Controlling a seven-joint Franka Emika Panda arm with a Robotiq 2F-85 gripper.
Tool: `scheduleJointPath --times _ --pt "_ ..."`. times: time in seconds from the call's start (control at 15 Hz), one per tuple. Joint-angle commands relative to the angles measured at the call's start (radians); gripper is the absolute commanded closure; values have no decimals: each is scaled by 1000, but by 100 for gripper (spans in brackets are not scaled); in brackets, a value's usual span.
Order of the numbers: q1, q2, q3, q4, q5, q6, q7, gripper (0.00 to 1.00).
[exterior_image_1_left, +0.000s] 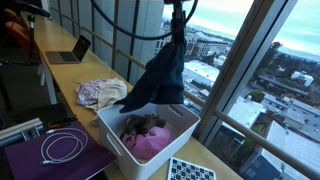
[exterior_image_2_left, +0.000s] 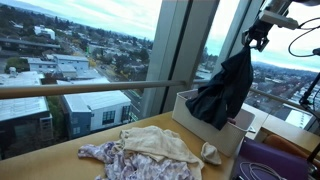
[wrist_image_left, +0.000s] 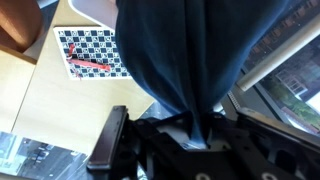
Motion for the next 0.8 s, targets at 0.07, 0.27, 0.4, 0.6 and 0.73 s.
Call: scheduleJointPath --times 0.07,0.27,0.4,0.6,0.73 --pt "-8 -29 6 122 -35 -86 -7 100" --pt "-5 -17 13 150 -43 -88 -8 100" --pt "-1 -9 17 130 -34 -66 -9 100" --pt "8 17 25 92 -29 -41 -6 100" --pt "14 36 27 69 -22 -32 -9 100"
